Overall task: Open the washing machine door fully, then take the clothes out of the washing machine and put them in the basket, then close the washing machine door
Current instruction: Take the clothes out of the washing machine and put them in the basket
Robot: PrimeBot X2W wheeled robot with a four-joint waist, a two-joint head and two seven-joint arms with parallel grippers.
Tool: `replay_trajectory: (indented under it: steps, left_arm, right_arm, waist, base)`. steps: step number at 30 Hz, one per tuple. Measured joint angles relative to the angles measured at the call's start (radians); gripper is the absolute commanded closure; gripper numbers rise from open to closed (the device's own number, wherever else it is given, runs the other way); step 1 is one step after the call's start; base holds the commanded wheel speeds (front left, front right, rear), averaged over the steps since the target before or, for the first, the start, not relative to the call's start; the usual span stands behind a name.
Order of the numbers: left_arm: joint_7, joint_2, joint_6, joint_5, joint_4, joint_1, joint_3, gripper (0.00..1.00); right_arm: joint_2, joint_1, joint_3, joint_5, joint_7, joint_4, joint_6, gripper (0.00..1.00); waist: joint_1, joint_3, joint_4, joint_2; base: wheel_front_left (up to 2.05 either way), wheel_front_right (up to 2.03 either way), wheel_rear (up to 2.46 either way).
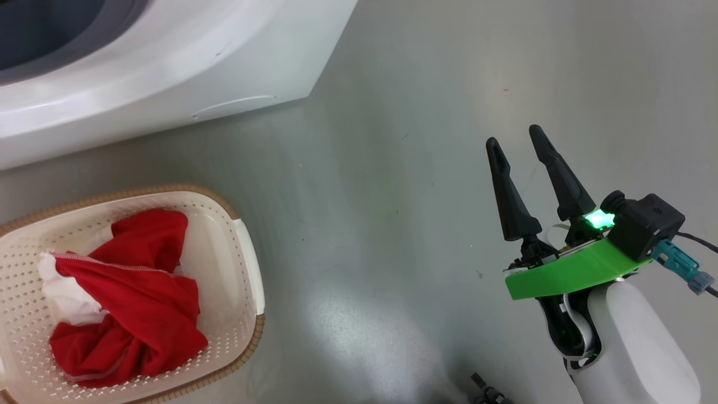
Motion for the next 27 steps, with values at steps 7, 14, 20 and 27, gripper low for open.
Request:
replay_trajectory:
  steps: [7,14,20,27]
  left_arm:
    - [-0.112,-0.01,-0.021,-0.019,-0.003,0.019,0.001,1.0]
    - [-0.225,-0.054,-0.055,-0.05,-0.002,0.087,0.01,1.0]
    - [-0.316,-0.088,-0.098,-0.093,-0.001,0.145,0.026,1.0]
    - [-0.406,-0.128,-0.142,-0.14,-0.008,0.224,0.046,1.0]
  right_arm:
    - [0.0,-0.002,-0.007,0.0,0.0,0.002,0.0,0.0]
    - [0.0,-0.004,-0.008,-0.004,0.0,0.016,0.0,0.0]
    - [0.0,-0.003,-0.01,-0.023,0.0,0.04,0.0,0.0]
    - [-0.001,0.006,-0.021,-0.038,0.0,0.072,0.0,0.0]
  waist:
    - [0.0,-0.023,0.009,0.0]
    - [0.0,-0.08,0.024,0.0]
    - [0.0,-0.15,0.044,0.0]
    - [0.0,-0.238,0.073,0.0]
  base:
    - [0.0,0.0,0.0]
    - [0.0,0.0,0.0]
    - [0.0,0.0,0.0]
    - [0.0,0.0,0.0]
